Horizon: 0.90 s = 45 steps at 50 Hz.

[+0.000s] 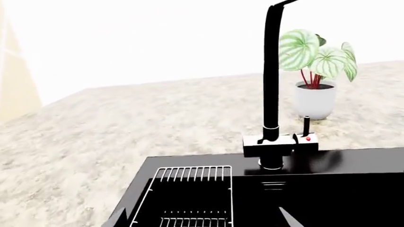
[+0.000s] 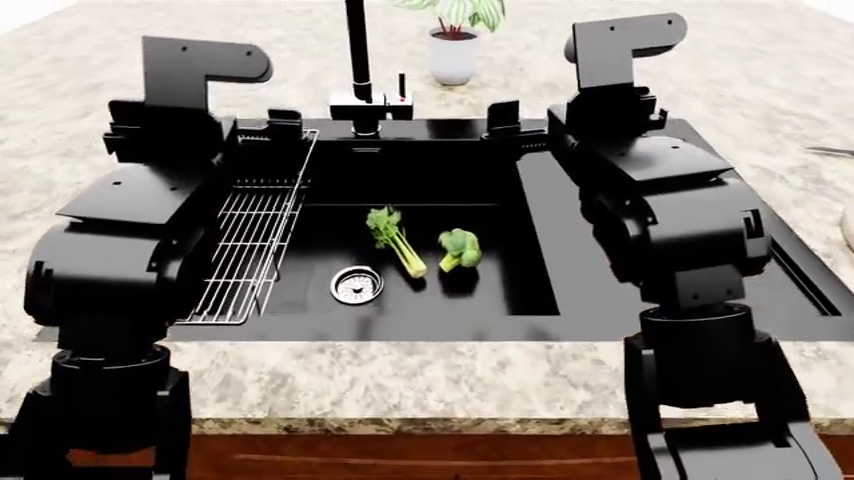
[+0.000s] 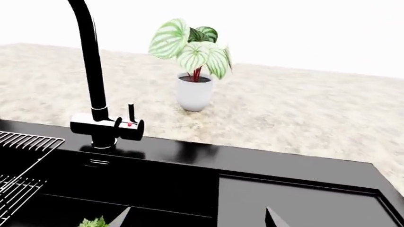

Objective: Pick the vegetables from the sink and place them on the cutting board.

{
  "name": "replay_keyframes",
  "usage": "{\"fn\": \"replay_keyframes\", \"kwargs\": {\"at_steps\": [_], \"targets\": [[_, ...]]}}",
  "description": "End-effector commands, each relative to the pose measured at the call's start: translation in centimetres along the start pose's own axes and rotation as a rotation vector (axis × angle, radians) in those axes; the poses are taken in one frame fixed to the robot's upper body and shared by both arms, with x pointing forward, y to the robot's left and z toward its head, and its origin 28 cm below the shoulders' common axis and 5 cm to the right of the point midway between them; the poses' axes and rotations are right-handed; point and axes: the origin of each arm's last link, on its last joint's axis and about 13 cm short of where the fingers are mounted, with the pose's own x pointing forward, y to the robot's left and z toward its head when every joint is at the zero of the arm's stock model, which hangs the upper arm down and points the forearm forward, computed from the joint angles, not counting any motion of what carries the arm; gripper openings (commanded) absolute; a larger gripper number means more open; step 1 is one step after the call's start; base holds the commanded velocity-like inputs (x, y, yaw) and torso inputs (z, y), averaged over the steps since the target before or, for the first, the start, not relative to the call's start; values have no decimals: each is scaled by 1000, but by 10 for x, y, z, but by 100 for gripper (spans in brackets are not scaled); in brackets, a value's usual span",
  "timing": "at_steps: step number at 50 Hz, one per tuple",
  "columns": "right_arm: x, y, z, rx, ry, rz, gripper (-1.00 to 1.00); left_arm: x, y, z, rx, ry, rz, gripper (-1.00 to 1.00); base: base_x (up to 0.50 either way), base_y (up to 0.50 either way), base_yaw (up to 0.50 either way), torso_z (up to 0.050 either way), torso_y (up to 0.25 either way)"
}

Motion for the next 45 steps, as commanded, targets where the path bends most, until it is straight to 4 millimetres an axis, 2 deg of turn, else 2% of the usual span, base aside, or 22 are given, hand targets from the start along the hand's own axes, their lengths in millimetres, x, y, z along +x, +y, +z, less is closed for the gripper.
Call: {"fn": "replay_keyframes", "kwargs": {"at_steps": [1,18,43,45], "targets": [[-1,-2,4,28,9,41,100,0,-4,5,21,1,-13,100,500,-62,0,0,0],[-1,0,3,-12,16,53,100,2,0,0,12,19,-2,100,500,-50,0,0,2],[1,0,-2,20,41,96,100,6,0,-9,11,42,-7,100,500,0,0,0,1],[1,-1,-4,14,47,102,100,7,-1,-11,13,45,-10,100,0,0,0,0,0]]}}
